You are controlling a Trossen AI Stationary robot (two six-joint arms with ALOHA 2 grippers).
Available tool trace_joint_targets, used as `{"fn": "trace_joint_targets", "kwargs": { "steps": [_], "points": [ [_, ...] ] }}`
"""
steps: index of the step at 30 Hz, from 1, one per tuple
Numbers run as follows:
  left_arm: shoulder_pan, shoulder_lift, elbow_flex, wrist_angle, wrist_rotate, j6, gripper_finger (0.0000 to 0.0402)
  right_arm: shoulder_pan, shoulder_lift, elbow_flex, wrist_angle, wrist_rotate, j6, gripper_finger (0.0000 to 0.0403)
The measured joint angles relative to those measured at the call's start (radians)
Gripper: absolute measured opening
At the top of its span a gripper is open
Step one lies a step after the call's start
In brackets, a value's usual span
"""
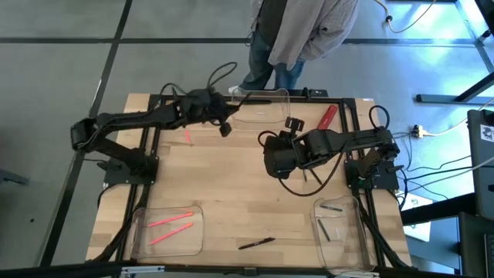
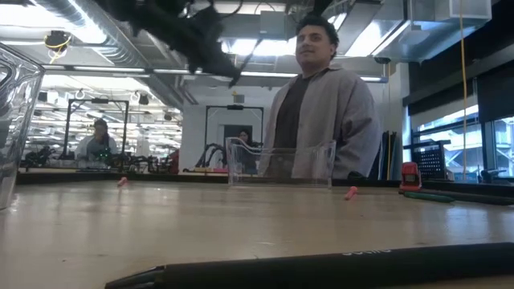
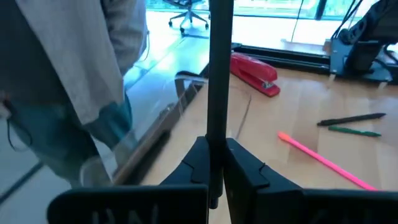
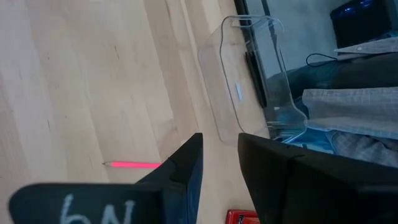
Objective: Sort crayons/erasers/pens/pencils in bins
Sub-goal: Put the black pen into the top transparent bin
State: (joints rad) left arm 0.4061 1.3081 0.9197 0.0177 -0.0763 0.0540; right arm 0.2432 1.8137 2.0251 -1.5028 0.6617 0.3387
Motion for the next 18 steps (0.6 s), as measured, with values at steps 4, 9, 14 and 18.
{"fn": "trace_joint_targets", "kwargs": {
  "steps": [4, 9, 14, 18],
  "points": [
    [0.001, 0.129, 0.153, -0.060, 0.011, 0.072, 0.0010, 0.000, 0.000, 0.000, 0.000, 0.001, 0.001, 0.0103],
    [0.032, 0.303, 0.336, -0.179, 0.016, 0.144, 0.0010, 0.000, 0.000, 0.000, 0.000, 0.001, 0.003, 0.0103],
    [0.069, 0.451, 0.444, -0.302, 0.017, 0.188, 0.0010, 0.000, 0.000, 0.000, 0.000, 0.001, 0.005, 0.0104],
    [0.089, 0.541, 0.475, -0.344, 0.016, 0.216, 0.0010, 0.000, 0.000, 0.000, 0.001, 0.003, 0.004, 0.0104]
  ]
}}
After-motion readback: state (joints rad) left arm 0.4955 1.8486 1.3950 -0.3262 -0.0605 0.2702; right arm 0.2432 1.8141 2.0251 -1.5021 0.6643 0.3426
